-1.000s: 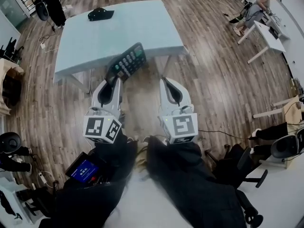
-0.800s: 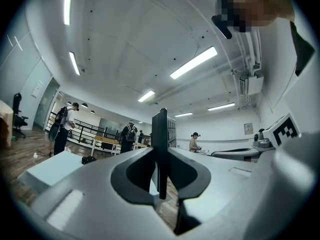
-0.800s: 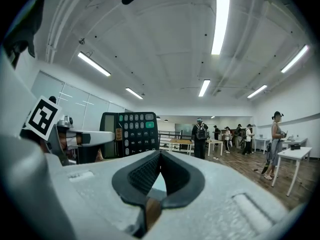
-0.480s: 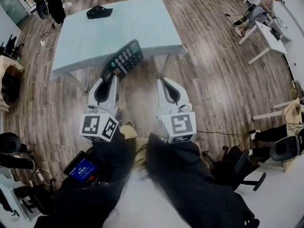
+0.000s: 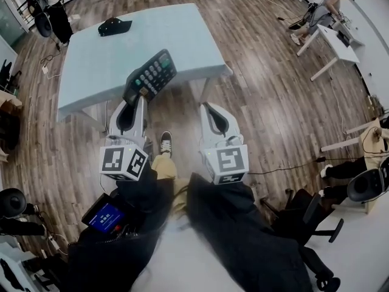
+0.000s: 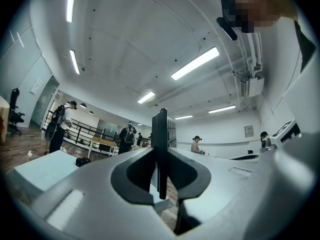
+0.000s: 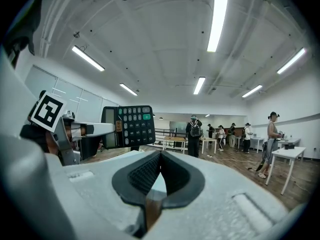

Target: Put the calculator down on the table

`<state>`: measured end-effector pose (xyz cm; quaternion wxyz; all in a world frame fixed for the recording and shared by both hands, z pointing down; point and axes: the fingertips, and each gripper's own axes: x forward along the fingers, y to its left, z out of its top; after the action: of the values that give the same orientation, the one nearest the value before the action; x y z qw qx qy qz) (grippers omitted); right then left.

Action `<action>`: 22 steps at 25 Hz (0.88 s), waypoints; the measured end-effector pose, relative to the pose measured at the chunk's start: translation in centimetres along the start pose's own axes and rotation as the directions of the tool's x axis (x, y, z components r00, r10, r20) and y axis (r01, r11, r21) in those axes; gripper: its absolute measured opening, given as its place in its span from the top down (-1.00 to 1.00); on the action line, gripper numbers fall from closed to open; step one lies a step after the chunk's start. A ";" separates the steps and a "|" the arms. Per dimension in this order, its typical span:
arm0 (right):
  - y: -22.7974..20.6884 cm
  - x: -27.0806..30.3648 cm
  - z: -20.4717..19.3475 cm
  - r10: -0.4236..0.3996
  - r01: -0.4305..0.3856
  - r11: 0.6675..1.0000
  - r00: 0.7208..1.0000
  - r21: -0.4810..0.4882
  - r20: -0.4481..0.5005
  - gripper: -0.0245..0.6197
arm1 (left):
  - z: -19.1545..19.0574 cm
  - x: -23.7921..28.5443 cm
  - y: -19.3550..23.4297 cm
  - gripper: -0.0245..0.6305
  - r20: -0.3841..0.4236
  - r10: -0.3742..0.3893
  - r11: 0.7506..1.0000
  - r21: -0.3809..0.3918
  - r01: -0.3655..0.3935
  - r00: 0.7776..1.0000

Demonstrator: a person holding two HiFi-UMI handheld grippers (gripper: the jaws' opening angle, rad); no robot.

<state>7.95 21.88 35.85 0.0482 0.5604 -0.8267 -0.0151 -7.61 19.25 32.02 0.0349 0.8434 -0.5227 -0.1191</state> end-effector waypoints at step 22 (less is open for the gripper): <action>-6.5 20.3 2.5 -0.054 0.052 0.998 0.998 -0.036 -0.044 0.93 | -0.4 18.8 12.8 0.74 0.000 -0.008 0.998 -0.064 0.008 1.000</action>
<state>6.26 0.59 34.12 0.0761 0.5813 -0.8099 -0.0182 -10.71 -3.31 31.62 0.0616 0.8440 -0.5152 -0.1359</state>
